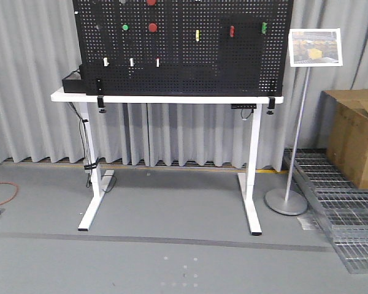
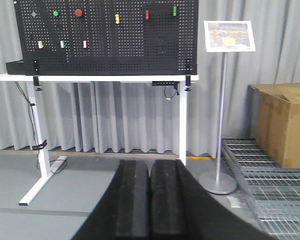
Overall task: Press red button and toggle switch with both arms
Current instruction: 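Drive the base forward up to the black pegboard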
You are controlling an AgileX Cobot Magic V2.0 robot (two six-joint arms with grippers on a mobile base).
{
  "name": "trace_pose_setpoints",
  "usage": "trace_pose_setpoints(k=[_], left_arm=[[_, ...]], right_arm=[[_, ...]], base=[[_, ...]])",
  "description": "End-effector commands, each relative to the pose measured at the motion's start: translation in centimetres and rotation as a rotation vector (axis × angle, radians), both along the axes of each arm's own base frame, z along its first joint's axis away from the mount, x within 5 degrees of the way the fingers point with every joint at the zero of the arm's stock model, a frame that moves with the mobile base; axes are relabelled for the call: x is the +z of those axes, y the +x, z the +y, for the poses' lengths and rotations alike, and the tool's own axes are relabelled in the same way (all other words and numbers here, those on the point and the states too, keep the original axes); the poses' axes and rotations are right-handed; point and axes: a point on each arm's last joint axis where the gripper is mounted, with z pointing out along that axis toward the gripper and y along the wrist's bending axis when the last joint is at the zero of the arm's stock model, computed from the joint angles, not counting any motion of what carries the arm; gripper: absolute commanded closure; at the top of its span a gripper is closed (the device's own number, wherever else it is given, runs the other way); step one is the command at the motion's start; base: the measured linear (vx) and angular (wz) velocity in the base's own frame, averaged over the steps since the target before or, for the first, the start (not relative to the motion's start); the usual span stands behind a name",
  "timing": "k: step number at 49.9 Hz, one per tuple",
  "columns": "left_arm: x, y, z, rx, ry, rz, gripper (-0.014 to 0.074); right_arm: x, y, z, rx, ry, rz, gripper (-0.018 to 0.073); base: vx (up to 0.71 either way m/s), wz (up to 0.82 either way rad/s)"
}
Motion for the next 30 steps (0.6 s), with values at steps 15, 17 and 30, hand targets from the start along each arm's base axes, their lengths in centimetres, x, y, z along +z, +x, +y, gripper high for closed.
trace_pose_setpoints(k=[15,17,30], left_arm=[[-0.28,0.00,-0.03,-0.003,-0.021,-0.067,0.0595],[-0.28,0.00,-0.03,-0.003,-0.021,-0.067,0.0595],[-0.28,0.00,-0.03,-0.003,-0.021,-0.067,0.0595]], right_arm=[[0.42,-0.16,0.02,0.002,-0.007,-0.086,0.0559],[0.42,-0.16,0.02,0.002,-0.007,-0.086,0.0559],[0.42,-0.16,0.02,0.002,-0.007,-0.086,0.0559]], base=[[0.26,0.03],[0.34,-0.06],[0.41,-0.02]])
